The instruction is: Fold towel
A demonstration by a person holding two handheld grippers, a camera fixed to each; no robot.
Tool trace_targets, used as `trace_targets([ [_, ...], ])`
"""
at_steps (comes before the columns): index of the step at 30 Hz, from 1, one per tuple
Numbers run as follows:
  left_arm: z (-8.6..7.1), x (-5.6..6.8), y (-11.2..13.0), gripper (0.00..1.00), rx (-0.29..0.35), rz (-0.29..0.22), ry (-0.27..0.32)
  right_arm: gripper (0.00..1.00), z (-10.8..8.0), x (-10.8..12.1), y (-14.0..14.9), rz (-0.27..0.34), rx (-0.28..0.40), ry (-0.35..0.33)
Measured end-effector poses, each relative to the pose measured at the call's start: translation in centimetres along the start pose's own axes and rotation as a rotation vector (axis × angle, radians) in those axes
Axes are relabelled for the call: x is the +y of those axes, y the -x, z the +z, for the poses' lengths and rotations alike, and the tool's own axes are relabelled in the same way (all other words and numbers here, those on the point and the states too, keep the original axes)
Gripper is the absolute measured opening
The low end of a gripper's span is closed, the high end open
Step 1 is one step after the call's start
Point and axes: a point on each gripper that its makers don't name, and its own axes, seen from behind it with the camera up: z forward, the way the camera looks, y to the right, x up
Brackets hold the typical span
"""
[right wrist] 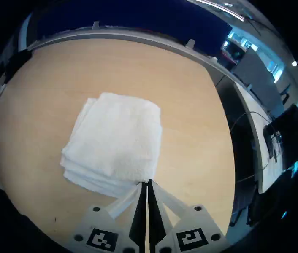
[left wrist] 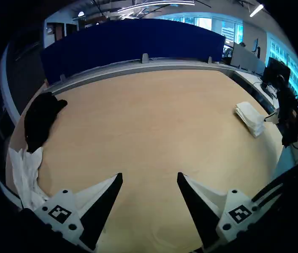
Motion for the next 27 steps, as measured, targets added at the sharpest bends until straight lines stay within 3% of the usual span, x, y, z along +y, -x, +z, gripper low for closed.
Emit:
trace_targets([
  [9, -0.2, -0.1, 0.3, 0.96, -0.002, -0.002, -0.007, 0.03, 1.2, -0.1, 1.2, 0.044, -0.042, 0.013],
  [16, -0.4, -0.2, 0.4, 0.96, -0.002, -0.006, -0.010, 0.07, 1.1, -0.3, 1.2, 0.059, -0.043, 0.013],
  [27, -0.4, -0.4, 0.3, 0.96, 0.003, -0.009, -0.010, 0.27, -0.3, -0.2, 0.8, 0.088, -0.005, 0.019],
])
